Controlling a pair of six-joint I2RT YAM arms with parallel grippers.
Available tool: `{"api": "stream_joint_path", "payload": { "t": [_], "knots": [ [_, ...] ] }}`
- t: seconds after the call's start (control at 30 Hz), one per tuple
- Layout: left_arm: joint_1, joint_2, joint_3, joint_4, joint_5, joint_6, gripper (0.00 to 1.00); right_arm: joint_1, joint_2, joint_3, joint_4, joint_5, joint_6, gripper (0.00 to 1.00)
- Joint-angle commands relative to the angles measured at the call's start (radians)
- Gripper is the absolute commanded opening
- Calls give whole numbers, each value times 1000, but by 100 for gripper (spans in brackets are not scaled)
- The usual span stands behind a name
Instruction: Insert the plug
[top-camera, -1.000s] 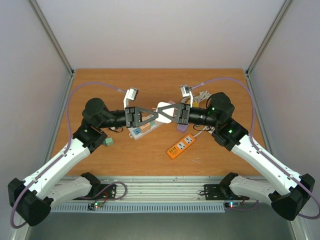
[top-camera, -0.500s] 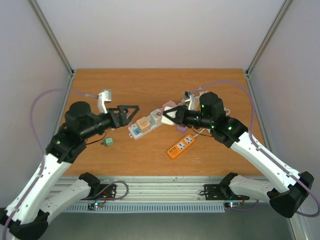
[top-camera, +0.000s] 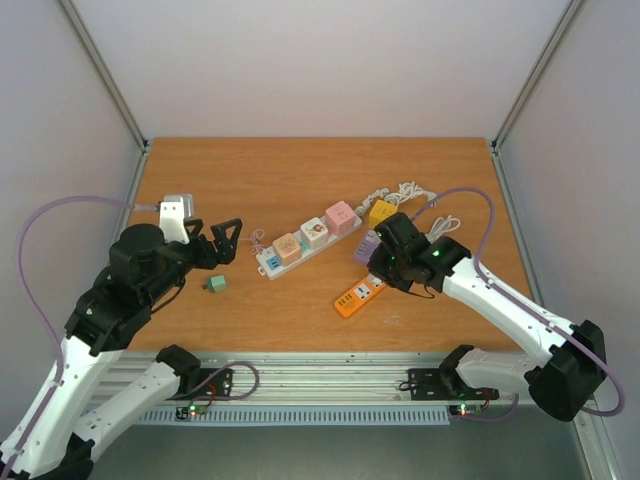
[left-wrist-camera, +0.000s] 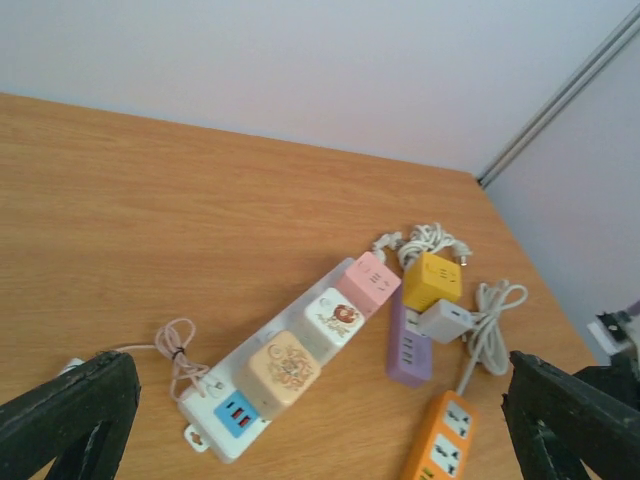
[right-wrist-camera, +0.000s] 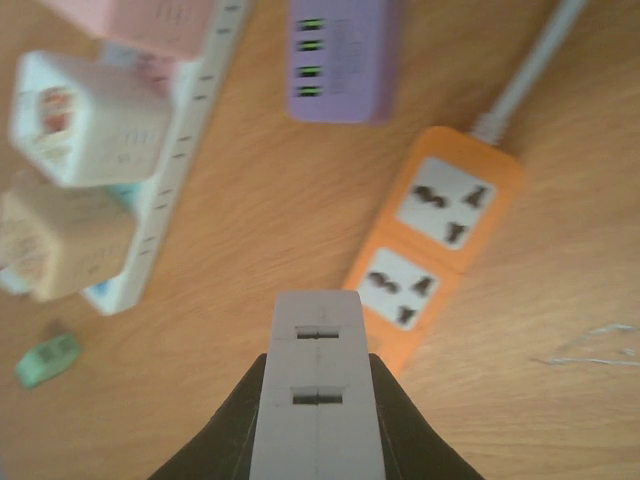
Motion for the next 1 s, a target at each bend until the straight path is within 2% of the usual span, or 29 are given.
{"api": "stream_joint_path", "payload": {
  "t": [0.0, 0.1, 0.27, 0.4, 0.47, 0.97],
  "knots": [
    [4, 11, -38, 22, -66, 95, 99, -43, 44, 4, -66, 117, 83, 1],
    [4, 21, -59, 41, -92, 113, 99, -86, 88, 3, -72, 99, 97, 1],
    [4, 26, -87, 61, -113, 130, 99, -89, 164, 19, -69, 102, 144, 1],
    [4, 16, -100, 72, -101, 118, 99, -92, 231, 52, -67, 41, 193, 1],
    [4, 2, -110, 86, -89, 116, 99, -92, 246, 58, -58, -6, 216, 2],
    [5, -8, -125, 99, -98, 120, 99, -107, 316, 58, -58, -9, 263, 4]
  ]
}}
